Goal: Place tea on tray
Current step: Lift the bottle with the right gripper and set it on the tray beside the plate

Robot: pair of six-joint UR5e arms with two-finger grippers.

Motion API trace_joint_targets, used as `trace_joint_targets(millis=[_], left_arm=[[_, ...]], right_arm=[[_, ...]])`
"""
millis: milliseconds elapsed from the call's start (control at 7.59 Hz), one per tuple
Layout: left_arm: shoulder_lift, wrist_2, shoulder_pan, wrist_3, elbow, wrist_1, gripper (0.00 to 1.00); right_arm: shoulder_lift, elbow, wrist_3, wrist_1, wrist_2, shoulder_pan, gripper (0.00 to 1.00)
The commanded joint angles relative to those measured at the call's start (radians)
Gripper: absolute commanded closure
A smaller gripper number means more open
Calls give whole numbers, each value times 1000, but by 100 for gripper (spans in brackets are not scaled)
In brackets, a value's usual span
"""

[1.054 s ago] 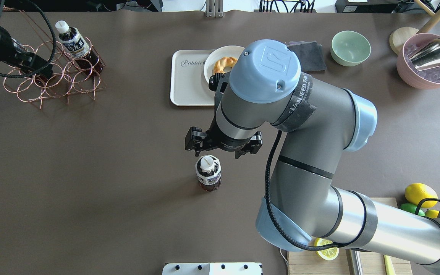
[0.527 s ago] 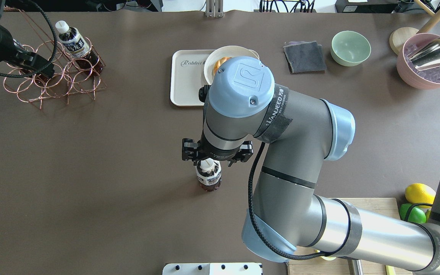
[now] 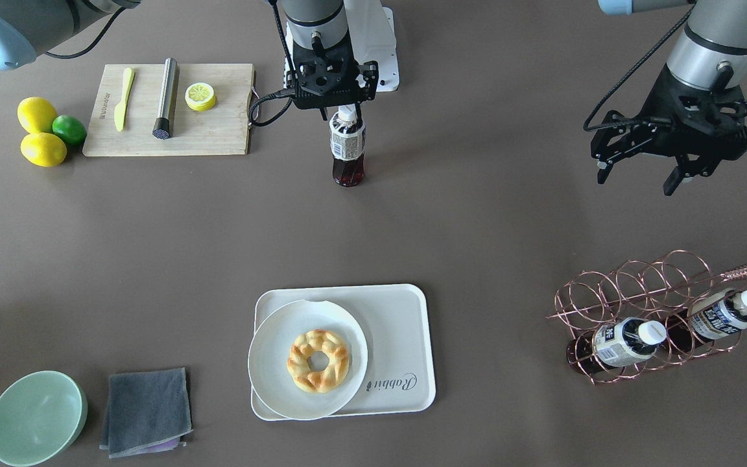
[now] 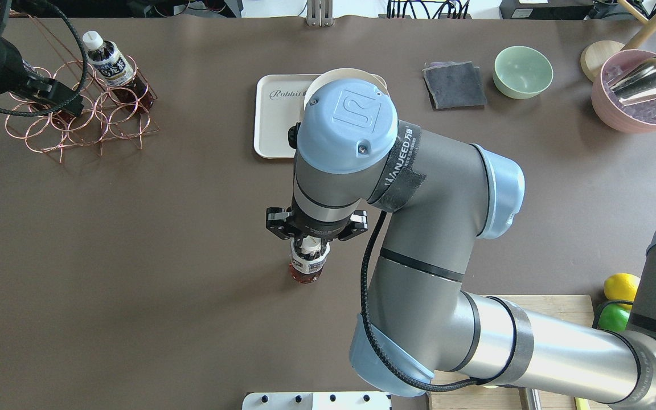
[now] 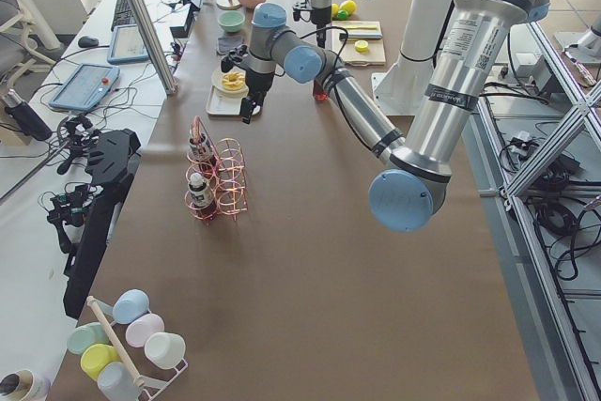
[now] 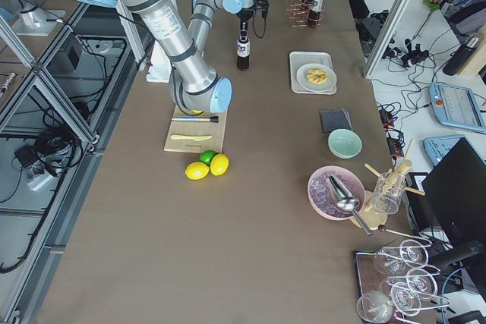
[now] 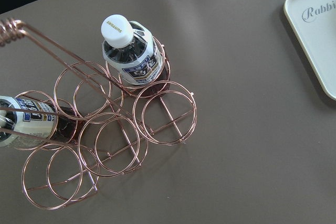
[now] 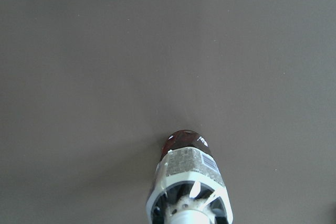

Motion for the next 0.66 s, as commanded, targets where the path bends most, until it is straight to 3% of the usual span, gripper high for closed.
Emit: trace_joint_targets(millis=[0, 264, 527], left_arm=[[1, 0, 1, 0, 9, -9, 6], [33, -36, -55, 38, 14, -9, 7], [122, -191, -207, 301, 60, -9, 7]], right_arm=[[46, 9, -24, -70, 3, 47, 100], [48, -25, -130, -67, 2, 109, 100], [127, -178, -185, -26, 23, 196, 100]])
